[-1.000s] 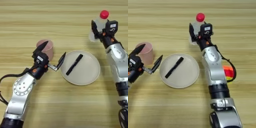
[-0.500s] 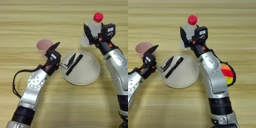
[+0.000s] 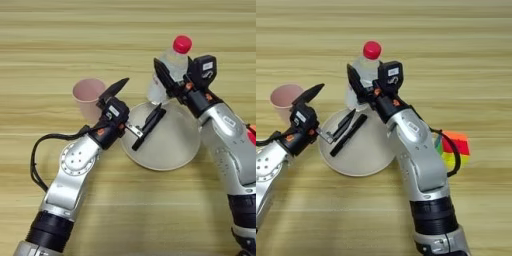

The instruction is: Move the objects on the table

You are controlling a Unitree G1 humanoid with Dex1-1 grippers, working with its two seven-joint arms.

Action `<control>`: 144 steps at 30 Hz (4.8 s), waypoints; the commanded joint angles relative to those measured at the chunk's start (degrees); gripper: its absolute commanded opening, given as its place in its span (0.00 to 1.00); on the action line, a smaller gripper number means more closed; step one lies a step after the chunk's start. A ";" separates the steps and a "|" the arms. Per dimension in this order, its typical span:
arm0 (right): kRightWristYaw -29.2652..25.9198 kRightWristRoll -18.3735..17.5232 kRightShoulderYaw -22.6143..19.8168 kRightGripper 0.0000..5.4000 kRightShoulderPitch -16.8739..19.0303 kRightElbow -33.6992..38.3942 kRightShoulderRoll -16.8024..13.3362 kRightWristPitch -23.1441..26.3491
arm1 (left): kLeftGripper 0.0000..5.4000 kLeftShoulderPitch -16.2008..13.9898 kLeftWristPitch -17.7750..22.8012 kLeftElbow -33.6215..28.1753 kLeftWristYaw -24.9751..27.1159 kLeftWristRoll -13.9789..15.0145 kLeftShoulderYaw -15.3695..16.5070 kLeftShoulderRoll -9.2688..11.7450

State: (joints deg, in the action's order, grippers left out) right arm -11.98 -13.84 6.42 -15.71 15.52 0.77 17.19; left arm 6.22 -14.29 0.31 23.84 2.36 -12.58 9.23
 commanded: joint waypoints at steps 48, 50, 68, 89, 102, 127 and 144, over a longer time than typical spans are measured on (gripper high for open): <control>-1.41 -5.54 7.80 0.58 1.70 6.26 3.08 7.62 | 1.00 4.52 1.95 6.06 0.59 -0.35 1.09 -0.63; -1.18 -5.57 7.98 0.58 1.28 6.61 3.13 7.71 | 0.97 4.62 1.85 6.77 0.67 -0.44 0.94 -0.71; -1.21 -4.94 8.49 0.58 0.60 4.72 3.12 7.54 | 0.65 4.48 0.86 7.63 0.96 -0.30 0.71 -1.27; -2.05 -2.32 10.98 0.58 1.84 -2.14 3.77 4.08 | 0.63 3.94 0.69 7.05 0.83 0.42 1.63 -1.34; -3.22 -1.61 12.07 0.78 1.65 -3.21 3.58 2.03 | 0.61 3.20 0.01 6.10 0.55 0.44 2.50 -1.29; -8.33 -2.48 14.50 1.00 5.68 8.44 0.80 -2.47 | 0.59 4.15 0.04 7.14 0.29 1.43 5.16 -1.42; -4.46 2.31 8.45 1.00 4.74 7.99 -0.14 -8.13 | 0.59 2.66 0.54 2.99 0.51 1.85 6.18 -0.95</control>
State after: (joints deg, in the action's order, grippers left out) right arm -16.99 -11.27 16.75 -10.10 23.97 0.58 9.84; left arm 8.72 -13.81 6.53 24.28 2.93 -6.93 7.98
